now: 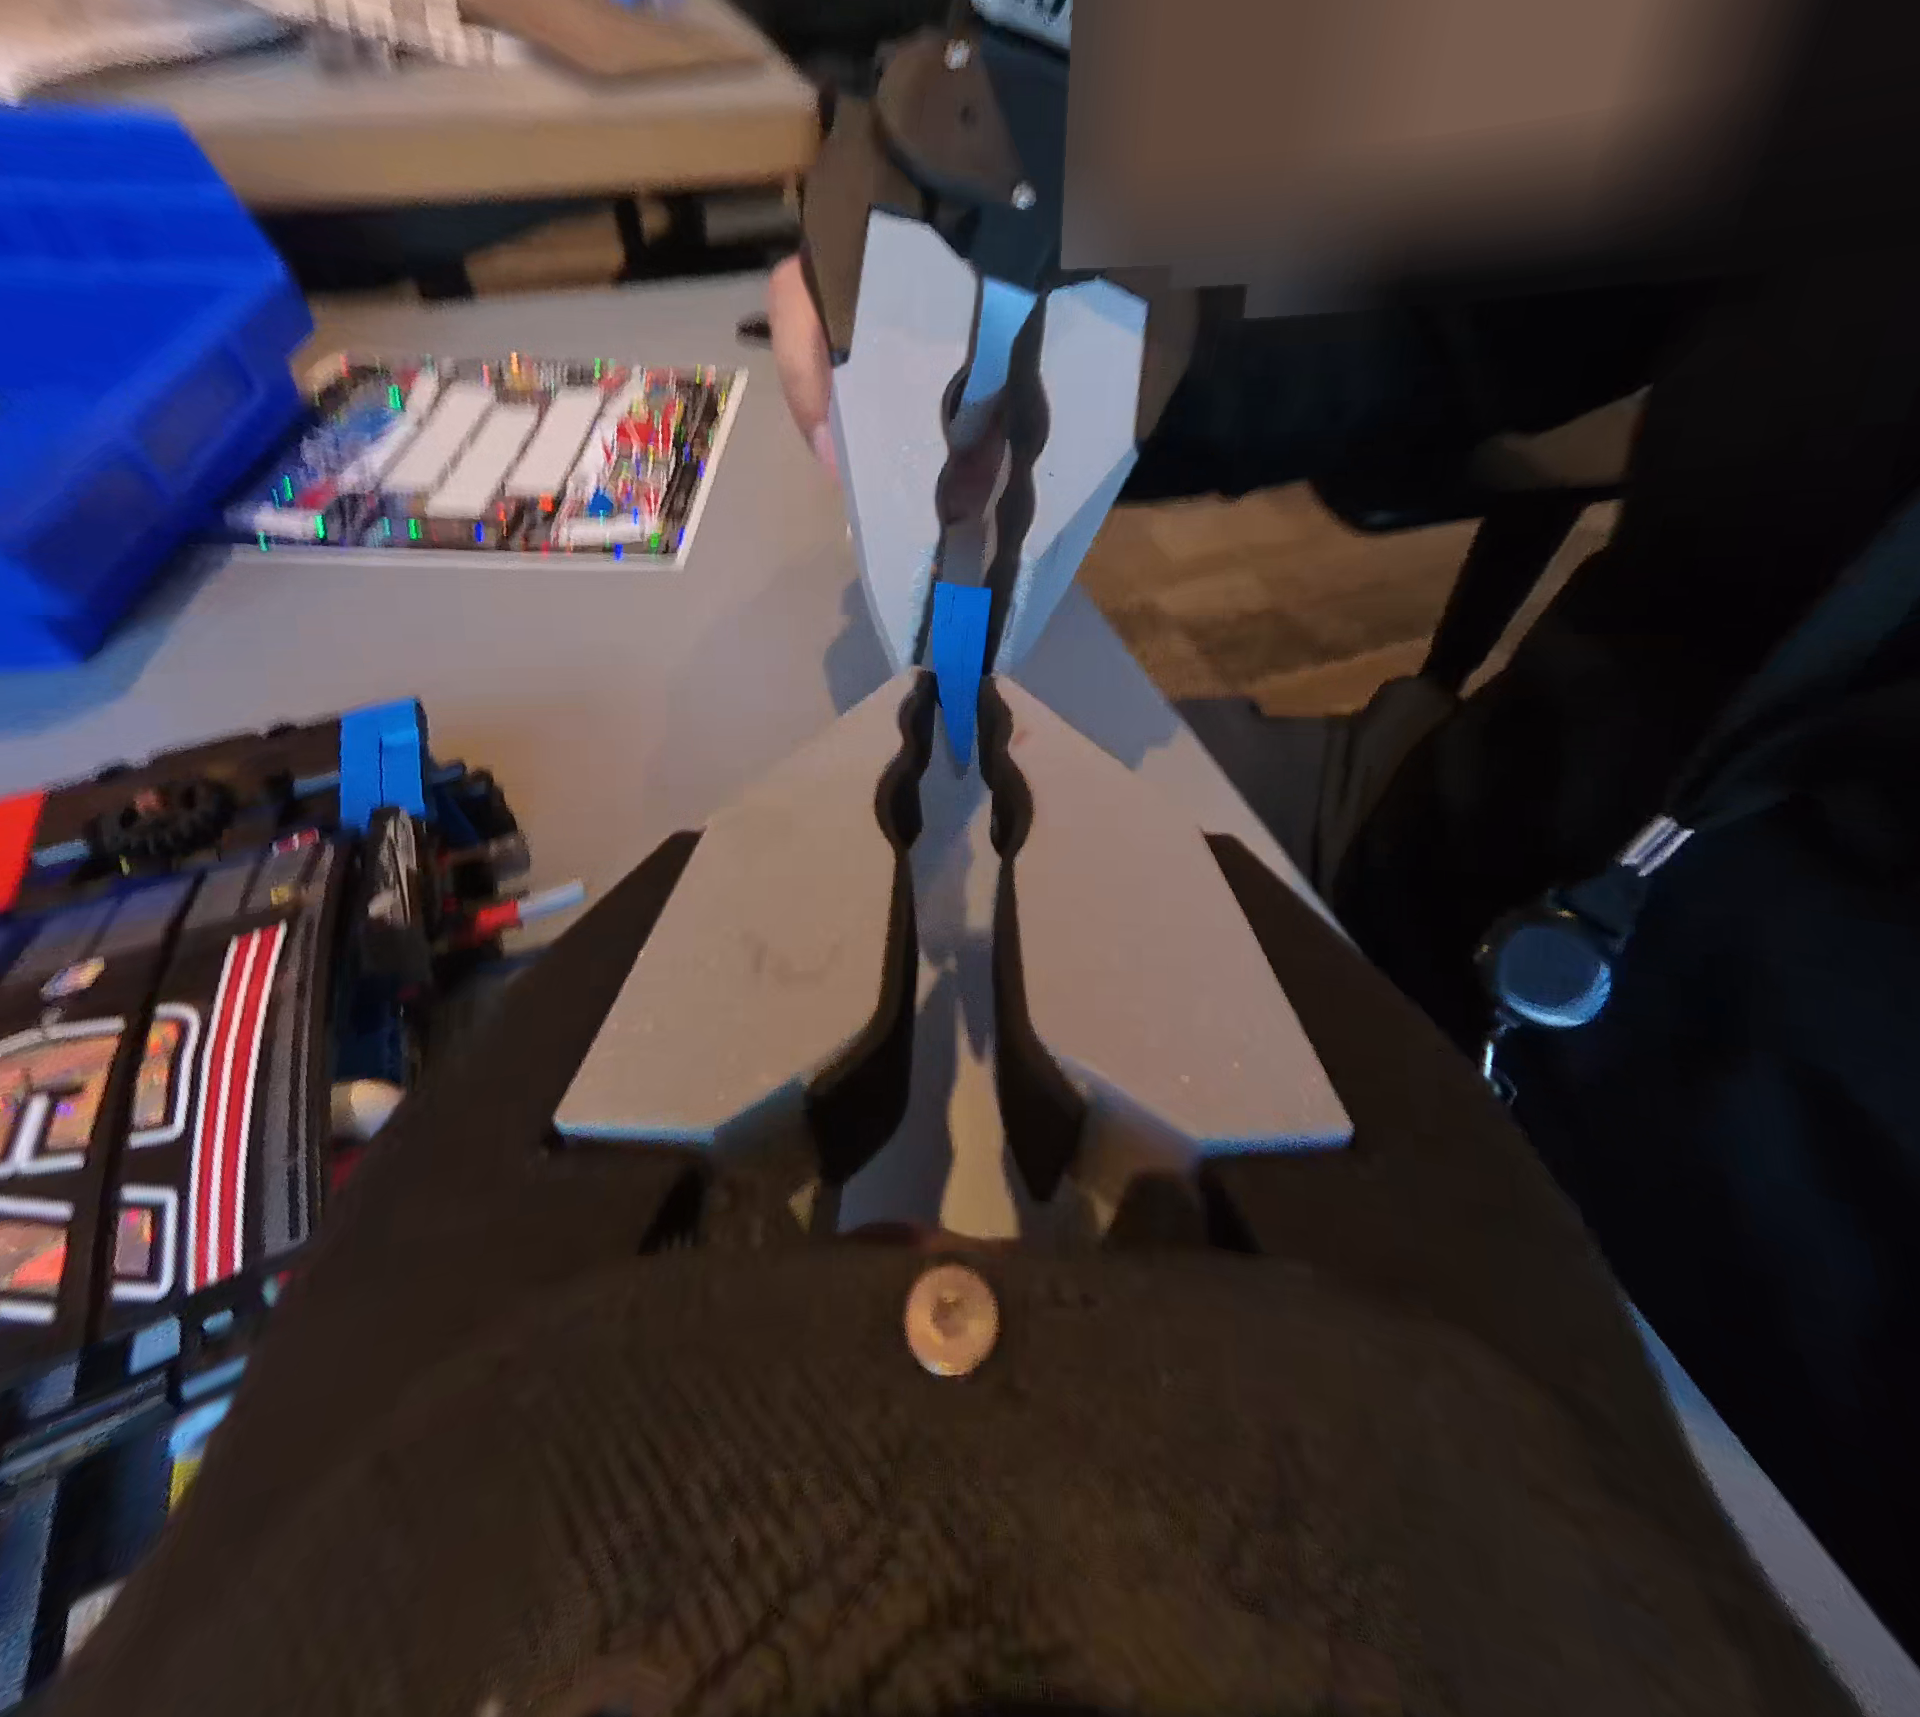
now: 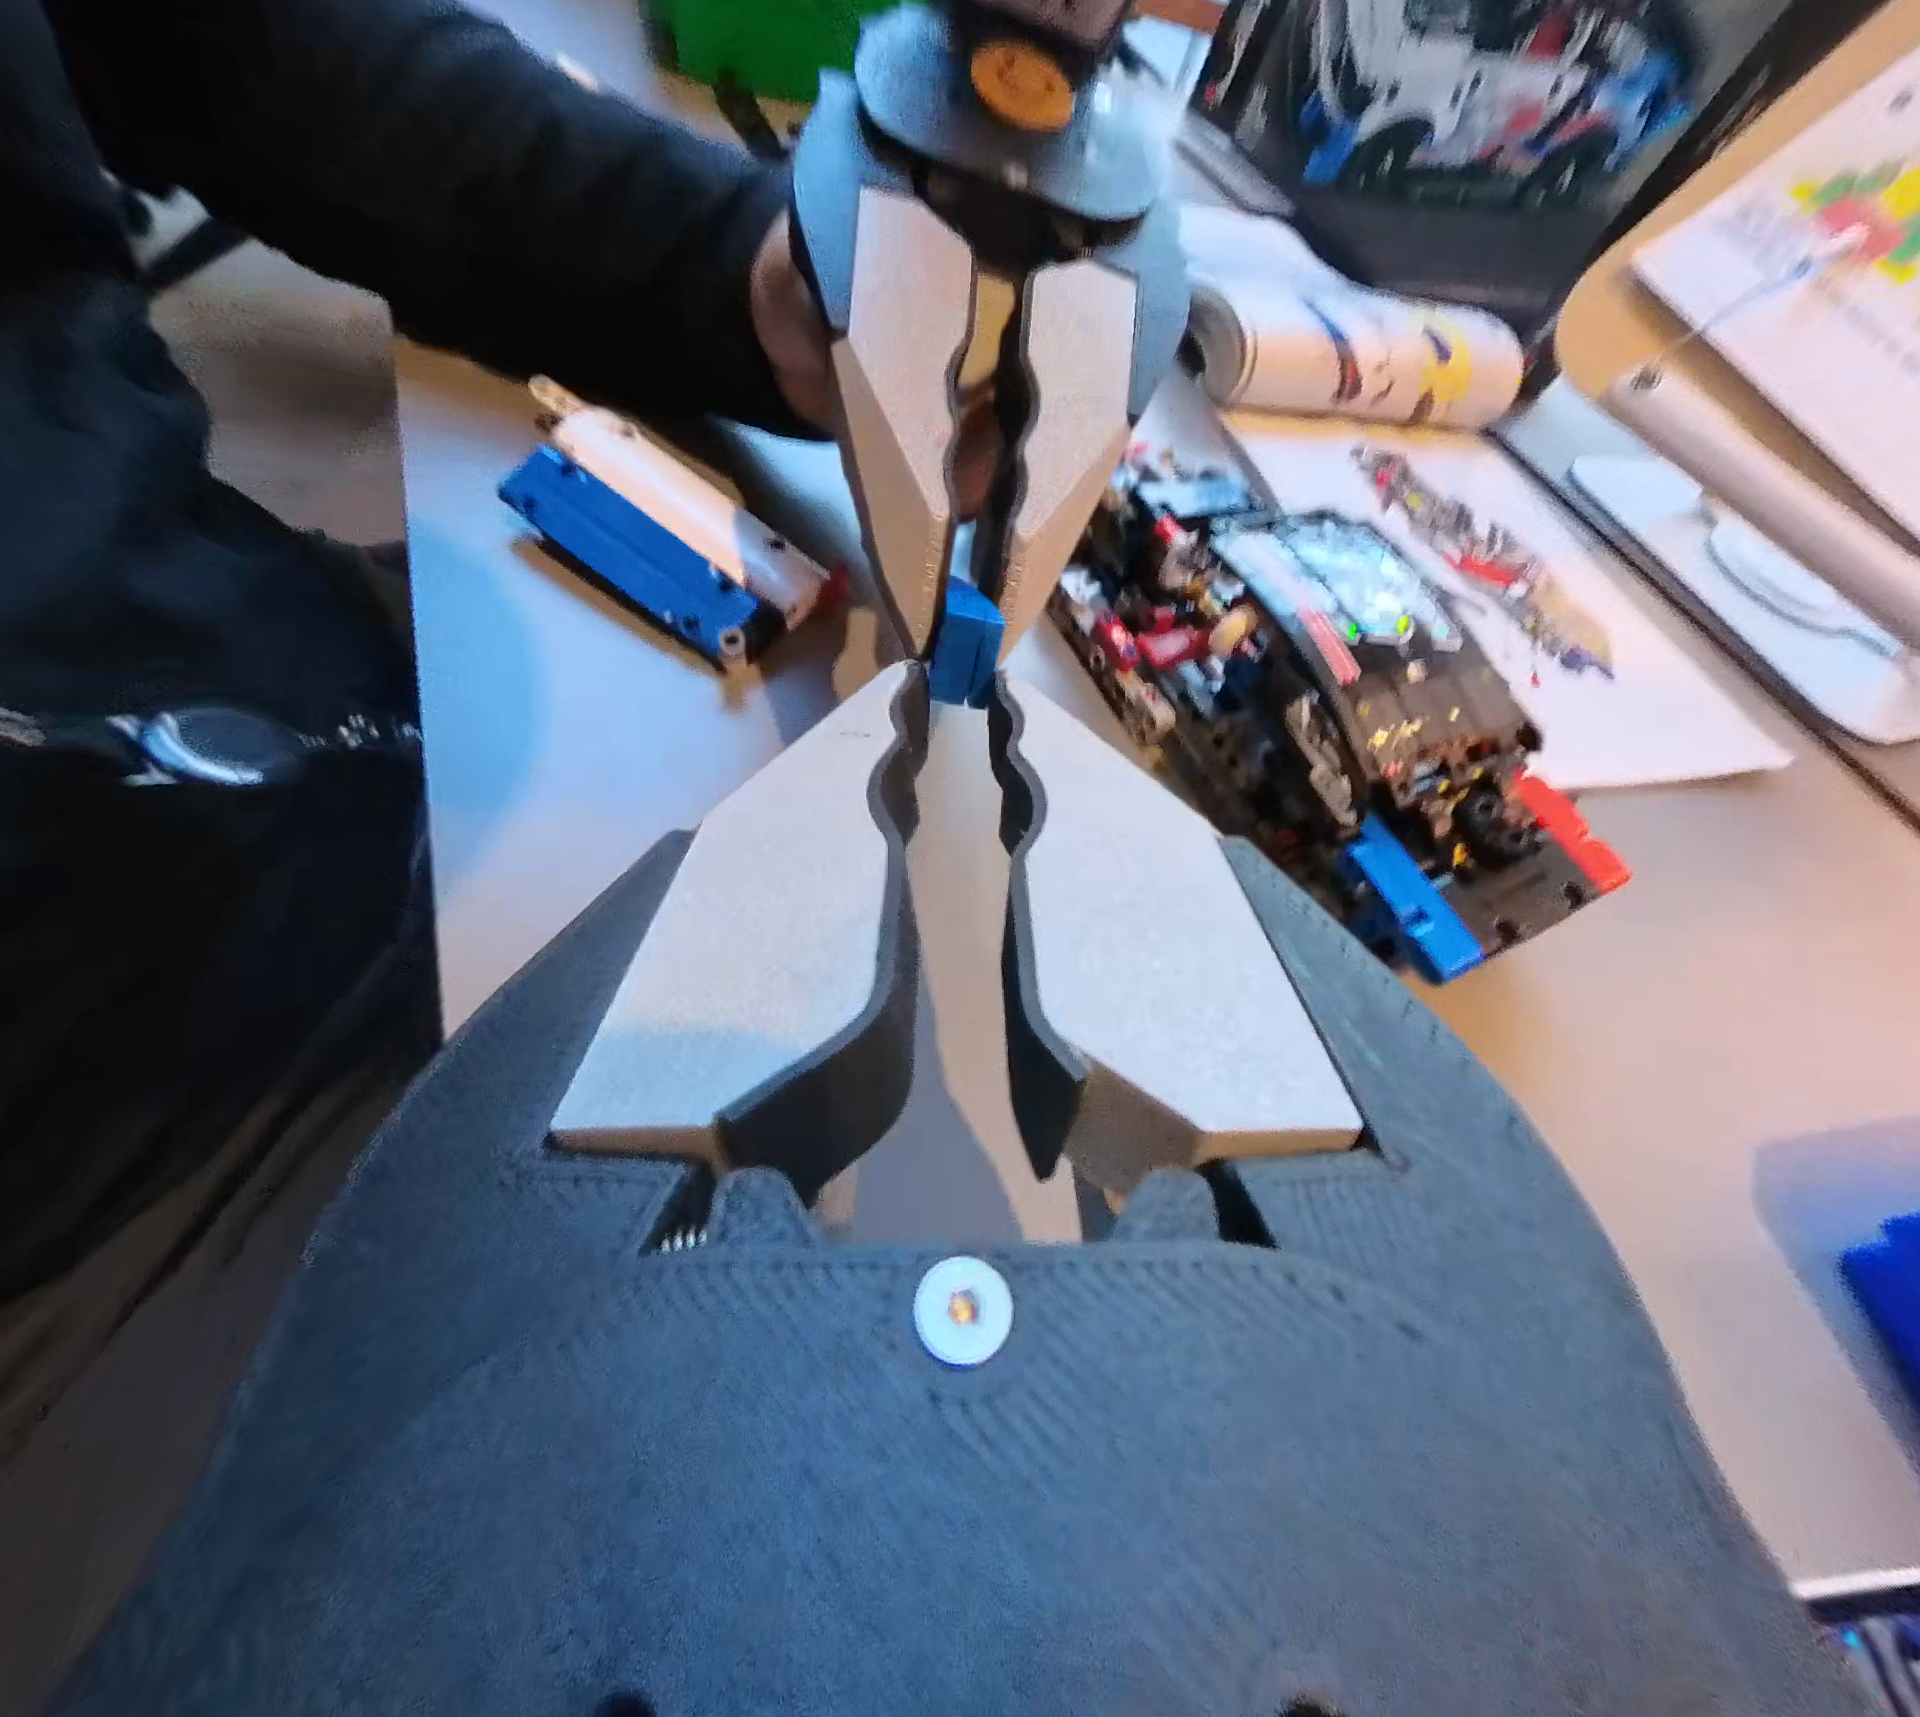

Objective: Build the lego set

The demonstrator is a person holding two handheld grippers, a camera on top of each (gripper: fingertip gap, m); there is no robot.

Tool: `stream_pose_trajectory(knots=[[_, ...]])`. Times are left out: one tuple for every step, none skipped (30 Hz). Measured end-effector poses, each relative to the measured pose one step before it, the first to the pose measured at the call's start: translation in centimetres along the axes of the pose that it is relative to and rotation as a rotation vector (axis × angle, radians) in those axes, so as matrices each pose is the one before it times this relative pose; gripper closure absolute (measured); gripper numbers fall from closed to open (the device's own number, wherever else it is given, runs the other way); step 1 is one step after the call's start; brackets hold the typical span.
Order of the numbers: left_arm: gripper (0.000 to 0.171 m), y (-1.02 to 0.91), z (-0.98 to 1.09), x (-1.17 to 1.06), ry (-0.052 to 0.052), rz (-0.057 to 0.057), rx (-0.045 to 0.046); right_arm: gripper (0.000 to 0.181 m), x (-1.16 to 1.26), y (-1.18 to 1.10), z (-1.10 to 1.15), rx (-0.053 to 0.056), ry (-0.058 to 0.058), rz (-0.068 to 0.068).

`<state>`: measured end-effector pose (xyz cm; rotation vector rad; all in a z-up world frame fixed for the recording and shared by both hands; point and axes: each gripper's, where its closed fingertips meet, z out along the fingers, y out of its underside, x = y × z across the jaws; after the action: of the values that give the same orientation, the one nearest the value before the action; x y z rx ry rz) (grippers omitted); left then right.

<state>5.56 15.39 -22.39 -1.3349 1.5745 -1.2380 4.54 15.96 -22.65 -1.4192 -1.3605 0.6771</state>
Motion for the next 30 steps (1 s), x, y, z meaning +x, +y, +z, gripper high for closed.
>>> stream_pose_trajectory(knots=[[0.166, -0.933, -0.343, 0.405, 0.0187, 0.0192, 0.06188, 0.173, -0.109, -1.091, -0.318, 0.0357, 0.0052, -0.0098], [0.166, -1.023, -0.337, 0.384, 0.0211, 0.0081, 0.06283, 0.173, -0.010, -1.215, -0.279, 0.0433, 0.0133, -0.0130], [0.166, -0.947, -0.248, 0.340, 0.0198, 0.0060, 0.05625, 0.173, 0.004, -1.098, -0.175, 0.0345, 0.0118, -0.0147], [0.166, -0.741, -0.175, 0.319, 0.0187, 0.0114, 0.04263, 0.172, -0.038, -0.847, -0.078, 0.0213, 0.0071, -0.0153], [0.166, -0.580, -0.128, 0.193, 0.0089, 0.0139, 0.03370, 0.172, 0.014, -0.648, -0.019, 0.0135, 0.0071, -0.0156], [0.166, -0.437, -0.099, 0.126, 0.0038, 0.0128, 0.02596, 0.173, 0.031, -0.492, -0.001, 0.0107, 0.0045, -0.0095], [0.166, -0.371, -0.062, 0.148, 0.0063, 0.0094, 0.02350, 0.173, -0.011, -0.432, -0.013, 0.0137, -0.0006, -0.0003], [0.167, -0.302, -0.015, 0.141, 0.0067, 0.0082, 0.02044, 0.173, -0.028, -0.375, -0.016, 0.0165, -0.0024, 0.0065], [0.166, -0.248, 0.002, 0.088, 0.0035, 0.0071, 0.01579, 0.172, -0.016, -0.280, -0.031, 0.0171, -0.0004, 0.0066], [0.166, -0.132, 0.046, 0.062, 0.0024, 0.0067, 0.00715, 0.172, -0.029, -0.156, -0.062, 0.0137, -0.0011, 0.0042], [0.166, -0.010, 0.066, 0.081, 0.0026, 0.0065, -0.00130, 0.172, -0.081, -0.044, -0.072, 0.0086, -0.0042, 0.0025], [0.166, 0.022, 0.085, 0.047, -0.0019, 0.0082, -0.00355, 0.172, -0.055, -0.015, -0.111, 0.0061, -0.0032, 0.0018], [0.166, -0.003, 0.079, 0.073, -0.0011, 0.0088, -0.00061, 0.173, -0.113, -0.095, -0.130, 0.0098, -0.0052, 0.0013], [0.166, -0.048, 0.076, 0.123, 0.0032, 0.0041, 0.00258, 0.173, -0.136, -0.253, -0.166, 0.0174, -0.0076, 0.0019], [0.166, -0.115, 0.056, 0.078, 0.0001, 0.0020, 0.00644, 0.173, -0.048, -0.237, -0.128, 0.0153, -0.0037, 0.0044], [0.166, -0.127, 0.042, 0.064, 0.0005, 0.0024, 0.00660, 0.173, -0.060, -0.204, -0.067, 0.0119, -0.0051, 0.0055], [0.166, -0.132, 0.051, 0.109, 0.0051, 0.0000, 0.00640, 0.173, -0.086, -0.187, 0.007, 0.0102, -0.0054, 0.0039], [0.166, -0.084, 0.046, 0.039, -0.0002, -0.0008, 0.00446, 0.173, -0.006, -0.171, 0.049, 0.0073, 0.0020, 0.0017], [0.166, -0.084, 0.026, -0.013, -0.0033, 0.0015, 0.00436, 0.173, 0.027, -0.147, 0.091, 0.0054, 0.0057, -0.0005], [0.166, -0.002, 0.027, 0.044, -0.0002, 0.0029, 0.00070, 0.172, -0.017, -0.120, 0.121, 0.0044, 0.0034, -0.0023], [0.166, -0.044, 0.017, 0.055, 0.0009, 0.0016, 0.00284, 0.172, -0.032, -0.113, 0.128, 0.0053, 0.0027, -0.0023], [0.166, -0.078, -0.015, 0.016, 0.0000, 0.0000, 0.00447, 0.172, 0.017, -0.111, 0.099, 0.0065, 0.0034, 0.0004], [0.166, -0.045, -0.025, -0.036, -0.0023, -0.0011, 0.00090, 0.172, 0.064, -0.046, 0.067, 0.0034, 0.0051, 0.0024], [0.166, -0.022, -0.021, -0.031, -0.0012, -0.0005, -0.00128, 0.173, 0.039, -0.042, 0.046, 0.0018, 0.0032, 0.0033], [0.166, -0.024, -0.008, 0.020, 0.0015, -0.0003, -0.00183, 0.173, -0.005, -0.065, 0.046, 0.0024, 0.0010, 0.0029], [0.166, 0.009, 0.017, 0.010, -0.0004, -0.0019, -0.00464, 0.173, 0.013, -0.020, 0.026, -0.0035, 0.0037, 0.0020], [0.166, 0.071, -0.007, -0.064, -0.0051, 0.0008, -0.00838, 0.173, 0.086, 0.085, 0.034, -0.0149, 0.0085, 0.0015], [0.166, 0.081, -0.024, -0.088, -0.0059, -0.0008, -0.00772, 0.173, 0.100, 0.153, 0.011, -0.0216, 0.0098, -0.0042], [0.166, 0.105, -0.007, -0.009, 0.0014, -0.0026, -0.00776, 0.174, 0.024, 0.129, -0.003, -0.0164, 0.0024, -0.0040], [0.166, 0.088, 0.026, 0.049, 0.0035, -0.0037, -0.00727, 0.174, -0.035, 0.089, -0.036, -0.0065, -0.0019, 0.0009]])
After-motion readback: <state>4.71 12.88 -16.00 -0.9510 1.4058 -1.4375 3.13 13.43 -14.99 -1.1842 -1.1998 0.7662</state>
